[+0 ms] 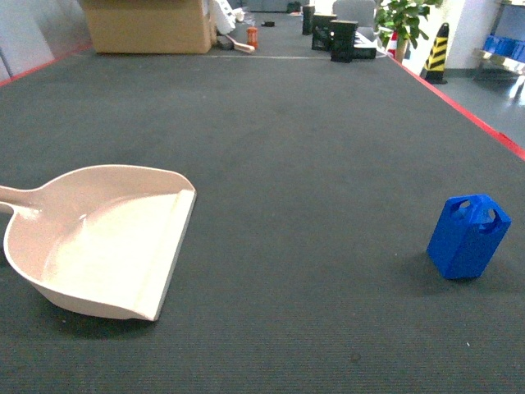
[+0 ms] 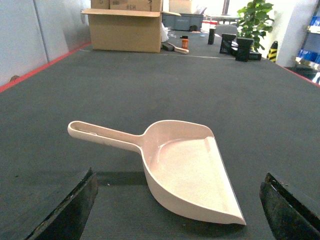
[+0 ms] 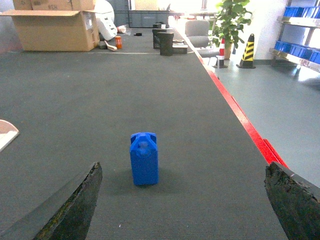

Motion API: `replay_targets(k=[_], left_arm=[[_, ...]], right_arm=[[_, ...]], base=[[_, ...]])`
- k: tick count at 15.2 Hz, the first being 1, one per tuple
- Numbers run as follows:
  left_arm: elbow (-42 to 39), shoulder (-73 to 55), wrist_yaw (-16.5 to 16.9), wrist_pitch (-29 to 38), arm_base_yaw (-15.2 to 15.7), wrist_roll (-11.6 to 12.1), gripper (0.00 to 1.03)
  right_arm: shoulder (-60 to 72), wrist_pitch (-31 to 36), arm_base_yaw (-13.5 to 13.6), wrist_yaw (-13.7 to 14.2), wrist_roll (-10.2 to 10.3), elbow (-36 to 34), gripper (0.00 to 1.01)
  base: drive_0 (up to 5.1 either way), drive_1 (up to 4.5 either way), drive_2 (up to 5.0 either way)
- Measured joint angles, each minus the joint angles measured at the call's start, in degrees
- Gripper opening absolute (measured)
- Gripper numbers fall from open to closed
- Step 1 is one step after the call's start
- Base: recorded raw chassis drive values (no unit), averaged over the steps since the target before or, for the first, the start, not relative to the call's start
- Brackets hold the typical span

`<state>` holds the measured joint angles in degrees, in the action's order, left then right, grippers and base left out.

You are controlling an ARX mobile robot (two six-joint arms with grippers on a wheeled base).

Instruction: Place part in tray to right shelf

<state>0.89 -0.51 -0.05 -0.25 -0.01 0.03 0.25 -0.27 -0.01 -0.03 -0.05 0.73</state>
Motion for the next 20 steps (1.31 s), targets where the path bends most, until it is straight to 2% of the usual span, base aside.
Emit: replay_targets(k=[10, 11, 12, 13, 14, 16, 19, 20], left_arm=[[0.00, 0.00, 0.00, 0.00, 0.00, 0.00, 0.98], [0.04, -0.15, -0.57, -0.63, -0.13, 0.39, 0.98], [1.18, -4.00, -2.03, -3.72, 1.38, 2.99, 0.98], [1.44, -10.56, 1.57, -0.17, 6.75, 3.87, 0.98], [1.73, -16.02, 5.42, 4.02, 10.64, 2.91, 0.98], [2.62, -20.50, 8.83, 7.58, 12.02, 1.05, 0.98], [3.63, -24.41, 11.30, 10.49, 12.90, -1.22, 0.98], [4.83, -30.27, 14.12, 15.32, 13.64, -4.96, 0.98]], right_arm=[[0.00, 0.00, 0.00, 0.00, 0.00, 0.00, 0.98], [0.00, 0.00, 0.00, -0.02, 0.00, 0.00, 0.98], [0.00, -0.04, 0.00, 0.00, 0.00, 0.00, 0.98], [0.00, 0.04, 0.00, -0.02, 0.00, 0.00, 0.98], [0.00, 0.02, 0.00, -0.02, 0.00, 0.00, 0.98], [0.00, 0.02, 0.00, -0.02, 0.00, 0.00, 0.98], [0.00, 0.02, 0.00, -0.02, 0.00, 0.00, 0.98], [0.00, 0.04, 0.00, -0.02, 0.00, 0.00, 0.98]], base=[[0.0, 0.00, 0.0], [0.0, 0.00, 0.0], [0.0, 0.00, 0.0], [0.0, 0.00, 0.0], [0.0, 0.00, 0.0], [0.0, 0.00, 0.0], [0.0, 0.00, 0.0], [0.0, 0.00, 0.0]])
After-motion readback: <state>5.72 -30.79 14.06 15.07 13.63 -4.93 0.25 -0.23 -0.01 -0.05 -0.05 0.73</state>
